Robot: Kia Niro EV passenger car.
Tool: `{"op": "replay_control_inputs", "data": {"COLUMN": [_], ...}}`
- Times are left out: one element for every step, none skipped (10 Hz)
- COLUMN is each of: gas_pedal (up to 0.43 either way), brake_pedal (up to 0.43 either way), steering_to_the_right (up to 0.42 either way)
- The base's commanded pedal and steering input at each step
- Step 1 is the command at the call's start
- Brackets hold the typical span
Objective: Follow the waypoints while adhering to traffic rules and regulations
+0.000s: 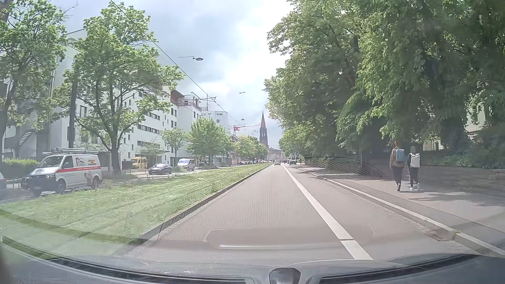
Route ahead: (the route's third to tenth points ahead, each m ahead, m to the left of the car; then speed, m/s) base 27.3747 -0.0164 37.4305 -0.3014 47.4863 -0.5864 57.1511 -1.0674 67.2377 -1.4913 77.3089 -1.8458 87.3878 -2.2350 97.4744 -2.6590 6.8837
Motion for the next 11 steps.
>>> {"op": "replay_control_inputs", "data": {"gas_pedal": [0.240, 0.220, 0.209, 0.197, 0.189, 0.189, 0.189, 0.177, 0.177, 0.169, 0.169], "brake_pedal": [0.000, 0.000, 0.000, 0.000, 0.000, 0.000, 0.000, 0.000, 0.000, 0.000, 0.000], "steering_to_the_right": [0.013, 0.013, 0.014, 0.013, 0.012, 0.012, 0.012, 0.012, 0.012, 0.011, 0.011]}}
